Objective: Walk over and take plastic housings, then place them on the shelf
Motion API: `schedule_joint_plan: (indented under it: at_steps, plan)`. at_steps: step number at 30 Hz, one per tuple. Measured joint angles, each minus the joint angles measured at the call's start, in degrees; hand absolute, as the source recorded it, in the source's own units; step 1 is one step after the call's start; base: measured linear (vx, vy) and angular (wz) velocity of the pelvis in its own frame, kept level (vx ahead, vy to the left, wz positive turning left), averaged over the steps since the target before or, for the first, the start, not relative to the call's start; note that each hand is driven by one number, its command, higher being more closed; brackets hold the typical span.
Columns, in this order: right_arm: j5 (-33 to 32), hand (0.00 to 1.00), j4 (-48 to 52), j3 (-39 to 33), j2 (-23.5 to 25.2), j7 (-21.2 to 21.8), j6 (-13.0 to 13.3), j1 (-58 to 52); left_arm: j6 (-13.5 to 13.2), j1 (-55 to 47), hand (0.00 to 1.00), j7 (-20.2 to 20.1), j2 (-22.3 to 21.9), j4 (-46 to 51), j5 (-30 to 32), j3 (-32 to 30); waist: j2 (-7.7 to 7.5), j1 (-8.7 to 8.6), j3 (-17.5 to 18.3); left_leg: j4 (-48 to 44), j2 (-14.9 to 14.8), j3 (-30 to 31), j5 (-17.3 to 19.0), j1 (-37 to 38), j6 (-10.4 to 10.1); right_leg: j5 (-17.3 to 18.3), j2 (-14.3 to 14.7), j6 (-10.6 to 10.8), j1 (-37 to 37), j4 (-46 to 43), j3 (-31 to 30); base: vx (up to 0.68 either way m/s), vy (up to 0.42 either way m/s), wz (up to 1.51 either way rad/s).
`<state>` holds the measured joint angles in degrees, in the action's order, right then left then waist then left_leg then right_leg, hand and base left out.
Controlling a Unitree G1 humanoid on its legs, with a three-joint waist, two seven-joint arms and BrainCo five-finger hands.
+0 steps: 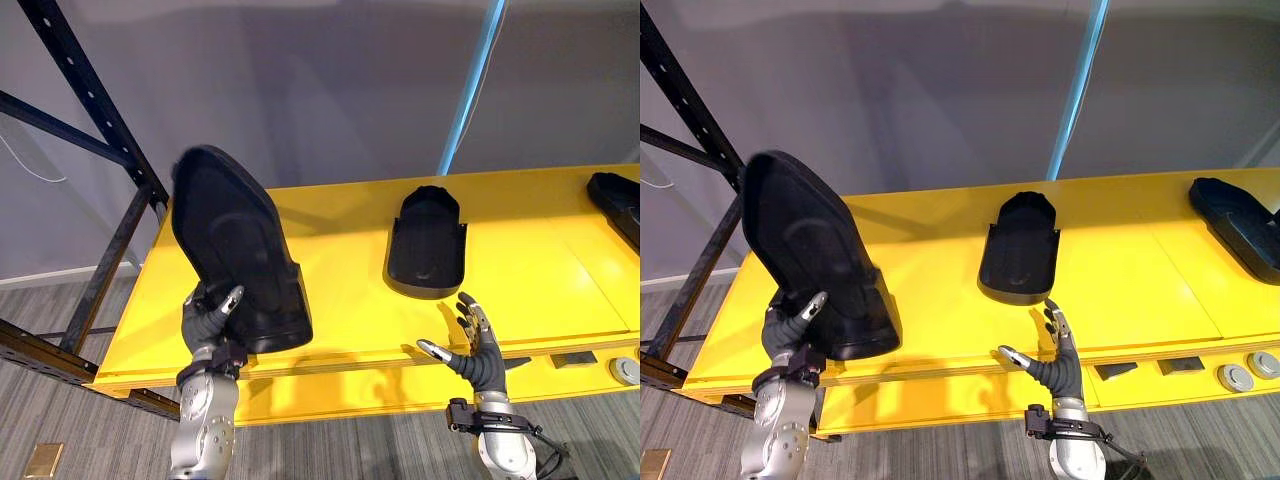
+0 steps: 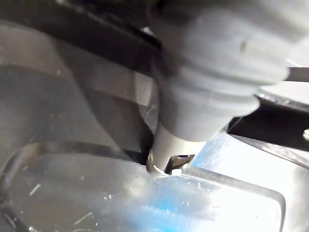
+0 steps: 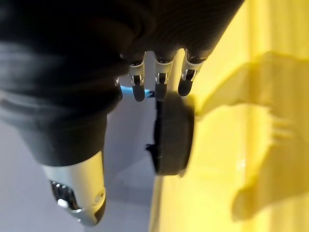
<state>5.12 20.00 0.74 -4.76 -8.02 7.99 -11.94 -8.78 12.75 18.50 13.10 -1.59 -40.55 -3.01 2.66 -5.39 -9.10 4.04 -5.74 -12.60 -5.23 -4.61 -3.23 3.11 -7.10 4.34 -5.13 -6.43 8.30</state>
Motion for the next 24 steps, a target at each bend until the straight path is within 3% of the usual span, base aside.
schedule_joint_plan:
  at_steps: [5,13,19,24]
  plan:
    - [2.5,0.00,3.2,-0.8,-0.1,-2.6,0.0,-0.9,0.8,4.7,1.00,0.4,5.0,-5.0,-0.2,0.0,0.04,-0.19,-0.6,0.9,0.2,-1.3,-0.3,0.0,0.1,-0.3,0.0,-0.1,-1.0,0.2,-1.3,0.00,0.023,-0.12]
    - [4.8,0.00,11.4,-13.2,-2.0,-7.9,0.9,1.1,5.8,9.8,1.00,-0.5,12.2,-17.6,0.4,0.0,0.09,-1.92,-1.7,0.9,0.2,-2.8,-0.3,-0.1,0.1,-1.3,0.1,0.1,-1.5,1.2,-2.9,-0.01,0.008,-0.08]
    - [4.0,0.00,13.2,-14.3,-2.2,-8.5,1.5,0.8,7.2,11.9,1.00,-3.4,14.6,-20.2,1.6,0.1,0.85,-2.06,-2.8,0.9,-0.1,-3.3,-0.4,-0.5,0.2,-2.2,0.5,0.1,-1.9,2.1,-3.5,-0.04,0.001,-0.08]
    - [3.4,0.00,13.2,-13.9,-2.1,-7.6,1.9,0.8,7.9,16.0,1.00,-6.7,19.4,-24.7,4.9,2.8,1.84,-2.05,-4.6,0.9,-0.2,-3.3,-1.1,-1.8,0.4,-2.8,0.6,0.1,-3.2,2.0,-3.6,-0.04,0.003,0.00]
